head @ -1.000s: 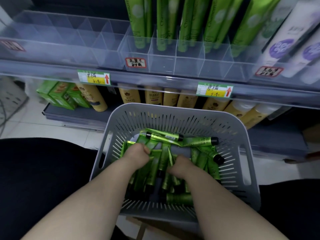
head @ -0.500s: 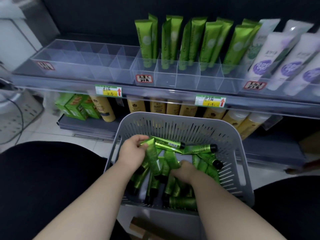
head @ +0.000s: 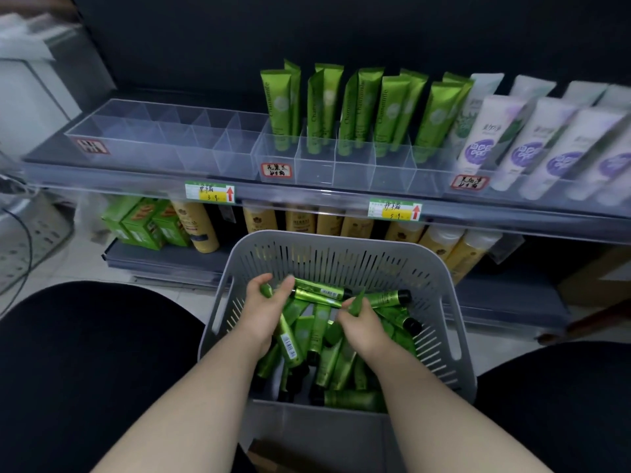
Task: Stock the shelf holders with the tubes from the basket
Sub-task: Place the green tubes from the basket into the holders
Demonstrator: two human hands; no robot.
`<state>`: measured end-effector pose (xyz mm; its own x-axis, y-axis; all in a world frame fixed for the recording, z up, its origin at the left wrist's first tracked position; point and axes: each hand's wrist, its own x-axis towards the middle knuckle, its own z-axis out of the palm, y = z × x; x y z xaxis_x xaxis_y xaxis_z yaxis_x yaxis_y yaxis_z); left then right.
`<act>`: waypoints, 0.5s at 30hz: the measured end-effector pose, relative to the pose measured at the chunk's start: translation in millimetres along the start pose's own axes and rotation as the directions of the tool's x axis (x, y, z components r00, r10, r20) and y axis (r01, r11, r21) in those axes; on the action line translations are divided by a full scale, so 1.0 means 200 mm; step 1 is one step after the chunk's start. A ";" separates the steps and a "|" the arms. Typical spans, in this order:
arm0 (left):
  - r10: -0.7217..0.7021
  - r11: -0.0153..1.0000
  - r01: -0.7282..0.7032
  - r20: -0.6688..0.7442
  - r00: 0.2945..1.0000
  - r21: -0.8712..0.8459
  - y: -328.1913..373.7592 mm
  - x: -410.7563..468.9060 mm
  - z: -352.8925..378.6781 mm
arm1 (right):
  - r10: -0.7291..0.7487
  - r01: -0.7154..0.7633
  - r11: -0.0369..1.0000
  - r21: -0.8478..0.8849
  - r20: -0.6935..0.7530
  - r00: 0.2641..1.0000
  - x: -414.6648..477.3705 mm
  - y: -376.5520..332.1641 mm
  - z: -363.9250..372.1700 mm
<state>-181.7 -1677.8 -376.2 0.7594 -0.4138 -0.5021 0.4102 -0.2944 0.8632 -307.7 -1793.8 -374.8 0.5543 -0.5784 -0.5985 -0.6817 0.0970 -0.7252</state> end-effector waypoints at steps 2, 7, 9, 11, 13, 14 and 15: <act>0.024 0.997 -0.027 0.044 0.999 0.066 -0.02 0.00 0.02 | -0.066 0.067 0.998 0.010 -0.070 0.995 0.01 0.00 -0.01; -0.060 0.992 0.040 0.168 0.984 0.118 -0.03 0.02 0.06 | -0.174 0.170 0.985 -0.042 -0.188 0.967 -0.02 -0.13 -0.14; -0.074 0.983 0.047 0.149 0.986 0.176 -0.05 0.03 0.07 | -0.244 0.224 0.969 -0.108 -0.238 0.940 -0.04 -0.23 -0.23; -0.049 0.967 0.024 0.093 0.994 0.254 -0.08 0.05 0.05 | -0.327 0.271 0.936 -0.222 -0.272 0.905 -0.05 -0.34 -0.34; -0.031 0.949 0.010 0.061 0.998 0.314 -0.07 0.06 0.05 | -0.418 0.334 0.893 -0.301 -0.284 0.863 -0.06 -0.46 -0.46; -0.020 0.943 0.005 0.041 0.999 0.332 -0.06 0.06 0.05 | -0.459 0.364 0.872 -0.326 -0.290 0.840 -0.08 -0.52 -0.51; -0.002 0.941 -0.003 0.015 1.000 0.337 -0.06 0.06 0.04 | -0.501 0.396 0.849 -0.350 -0.295 0.814 -0.11 -0.58 -0.57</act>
<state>-181.5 -1687.2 -392.3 0.7513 -0.4258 -0.5042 0.2133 -0.5663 0.7961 -296.1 -1884.4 -238.9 0.6518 -0.7581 -0.0231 -0.5265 -0.4303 -0.7332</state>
